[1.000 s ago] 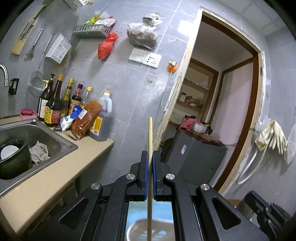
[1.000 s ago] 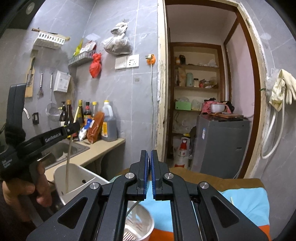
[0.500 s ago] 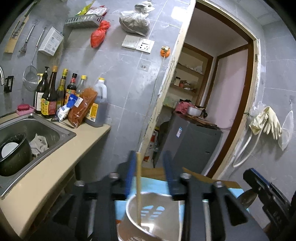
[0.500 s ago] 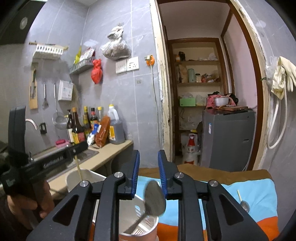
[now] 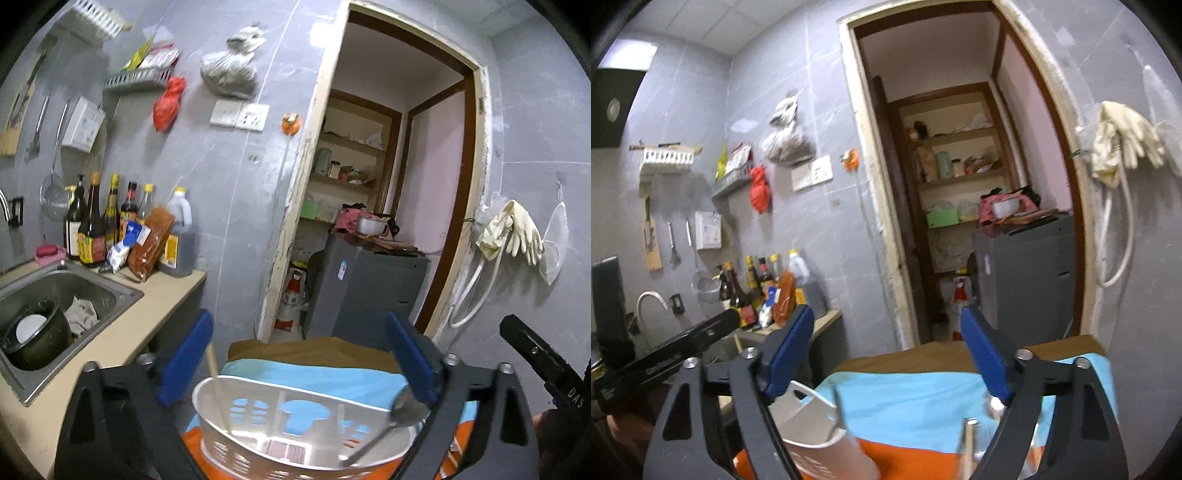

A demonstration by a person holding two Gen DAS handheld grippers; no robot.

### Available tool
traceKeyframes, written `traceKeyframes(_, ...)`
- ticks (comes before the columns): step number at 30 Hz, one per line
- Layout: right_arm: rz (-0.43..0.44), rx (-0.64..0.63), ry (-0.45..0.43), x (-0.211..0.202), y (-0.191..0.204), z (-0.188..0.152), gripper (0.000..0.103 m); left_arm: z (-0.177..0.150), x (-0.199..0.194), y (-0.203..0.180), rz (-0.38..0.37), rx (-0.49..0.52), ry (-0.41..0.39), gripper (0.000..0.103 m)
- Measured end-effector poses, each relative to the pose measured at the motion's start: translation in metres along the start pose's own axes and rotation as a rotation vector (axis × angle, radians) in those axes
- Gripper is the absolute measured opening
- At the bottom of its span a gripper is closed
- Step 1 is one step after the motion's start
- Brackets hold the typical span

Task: Organize utensils
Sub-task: 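Move both open tools back to the remaining utensils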

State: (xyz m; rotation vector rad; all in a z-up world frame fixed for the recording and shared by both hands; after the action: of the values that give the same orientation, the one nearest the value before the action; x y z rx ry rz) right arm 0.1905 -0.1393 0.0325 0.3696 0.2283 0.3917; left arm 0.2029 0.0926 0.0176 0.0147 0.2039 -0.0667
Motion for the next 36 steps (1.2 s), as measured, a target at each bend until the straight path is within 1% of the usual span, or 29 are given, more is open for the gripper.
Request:
traceKeyframes(2,-0.015,-0.003,-0.010,-0.010,-0.012,0.008,0.096,0.005,-0.006,-0.013,0.004,0.014,-0.011,0.098)
traceKeyframes(4,-0.023,-0.003,-0.017,-0.020,-0.024,0.014,0.103,0.008,-0.010,-0.029,0.001,0.033,-0.016,0.099)
traceKeyframes(9,-0.056,-0.025,-0.011,-0.038,-0.055,0.023,0.103,0.007,-0.017,-0.069,-0.004,0.067,-0.010,0.099)
traceKeyframes(14,-0.076,-0.046,0.005,-0.048,-0.085,0.028,0.103,-0.005,-0.019,-0.114,0.012,0.097,-0.004,0.099)
traceKeyframes(17,-0.089,-0.051,0.013,-0.050,-0.105,0.029,0.103,-0.014,-0.018,-0.134,0.022,0.095,0.004,0.099)
traceKeyframes(21,-0.108,-0.039,0.048,-0.048,-0.133,0.025,0.103,-0.031,-0.004,-0.159,0.014,0.086,0.070,0.099)
traceKeyframes(28,-0.128,0.013,0.156,-0.032,-0.179,0.005,0.103,-0.065,0.027,-0.191,-0.031,0.134,0.197,0.099)
traceKeyframes(30,-0.128,0.024,0.179,-0.027,-0.188,0.000,0.102,-0.075,0.033,-0.196,-0.037,0.140,0.223,0.098)
traceKeyframes(32,-0.120,0.026,0.212,-0.019,-0.196,-0.006,0.097,-0.085,0.041,-0.201,-0.047,0.148,0.251,0.097)
traceKeyframes(33,-0.116,0.028,0.230,-0.015,-0.199,-0.009,0.096,-0.090,0.048,-0.204,-0.053,0.152,0.272,0.094)
traceKeyframes(34,-0.110,0.035,0.244,-0.012,-0.202,-0.011,0.092,-0.095,0.053,-0.206,-0.061,0.156,0.289,0.092)
traceKeyframes(35,-0.108,0.042,0.252,-0.010,-0.205,-0.012,0.088,-0.098,0.055,-0.207,-0.066,0.158,0.300,0.088)
traceKeyframes(36,-0.108,0.049,0.267,-0.005,-0.208,-0.014,0.086,-0.101,0.059,-0.208,-0.071,0.161,0.315,0.084)
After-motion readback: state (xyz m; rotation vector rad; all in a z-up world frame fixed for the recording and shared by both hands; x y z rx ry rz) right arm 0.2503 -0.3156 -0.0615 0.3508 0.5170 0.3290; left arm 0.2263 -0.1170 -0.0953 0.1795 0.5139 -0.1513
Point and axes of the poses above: each gripper's, at about its wrist camera, not at the fingertips, and x roughly the way its jaws point, y to its left, z to its top, the point moved 1 cm from there along x, roughly the way its jaws point, and after that the axes turned 14 degrees about x, right-handed, at the moved point
